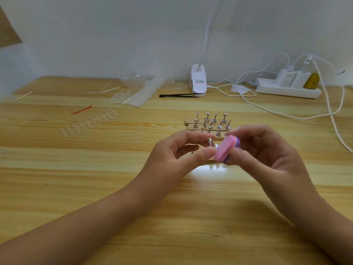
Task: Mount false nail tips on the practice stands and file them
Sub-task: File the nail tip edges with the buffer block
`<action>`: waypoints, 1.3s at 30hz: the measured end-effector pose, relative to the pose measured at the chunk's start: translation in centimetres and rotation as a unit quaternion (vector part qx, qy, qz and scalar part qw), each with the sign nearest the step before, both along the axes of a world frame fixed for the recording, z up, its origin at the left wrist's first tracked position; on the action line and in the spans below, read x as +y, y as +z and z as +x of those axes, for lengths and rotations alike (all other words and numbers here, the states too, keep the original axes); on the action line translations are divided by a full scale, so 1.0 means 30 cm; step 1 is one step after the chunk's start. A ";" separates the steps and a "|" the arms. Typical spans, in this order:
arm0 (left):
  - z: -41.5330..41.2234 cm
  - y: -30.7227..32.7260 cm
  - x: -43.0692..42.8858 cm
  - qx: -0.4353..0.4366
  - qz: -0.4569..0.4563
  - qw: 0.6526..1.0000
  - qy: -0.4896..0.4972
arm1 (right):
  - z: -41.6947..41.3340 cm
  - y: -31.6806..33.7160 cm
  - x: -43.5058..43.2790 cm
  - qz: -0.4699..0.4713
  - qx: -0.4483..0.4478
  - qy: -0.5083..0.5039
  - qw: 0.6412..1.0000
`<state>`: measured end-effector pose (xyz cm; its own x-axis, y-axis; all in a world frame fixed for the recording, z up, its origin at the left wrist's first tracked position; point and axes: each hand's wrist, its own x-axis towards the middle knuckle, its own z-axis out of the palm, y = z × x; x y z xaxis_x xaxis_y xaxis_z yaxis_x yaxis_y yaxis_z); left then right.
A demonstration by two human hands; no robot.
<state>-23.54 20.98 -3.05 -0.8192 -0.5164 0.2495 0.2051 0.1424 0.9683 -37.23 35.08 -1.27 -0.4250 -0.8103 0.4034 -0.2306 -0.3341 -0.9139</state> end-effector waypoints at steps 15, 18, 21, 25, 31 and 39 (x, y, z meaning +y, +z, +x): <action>0.002 0.002 0.007 -0.012 0.011 1.000 0.001 | 0.013 -0.003 -0.004 -0.028 0.000 -0.015 0.999; 0.005 0.003 0.008 -0.012 0.002 1.000 -0.003 | 0.018 -0.008 -0.009 0.017 0.003 0.025 1.000; 0.006 0.004 0.010 -0.009 0.006 1.000 -0.006 | 0.017 -0.010 -0.009 -0.007 -0.008 -0.006 1.000; 0.005 0.004 0.007 -0.012 0.002 1.000 -0.004 | 0.016 -0.004 -0.005 0.016 -0.002 0.011 1.000; 0.005 -0.002 0.003 -0.012 -0.003 1.000 -0.002 | 0.016 0.000 -0.004 0.013 -0.012 0.002 1.000; 0.005 -0.003 -0.002 -0.017 -0.010 1.000 0.000 | 0.012 0.003 -0.008 0.013 -0.025 -0.016 0.999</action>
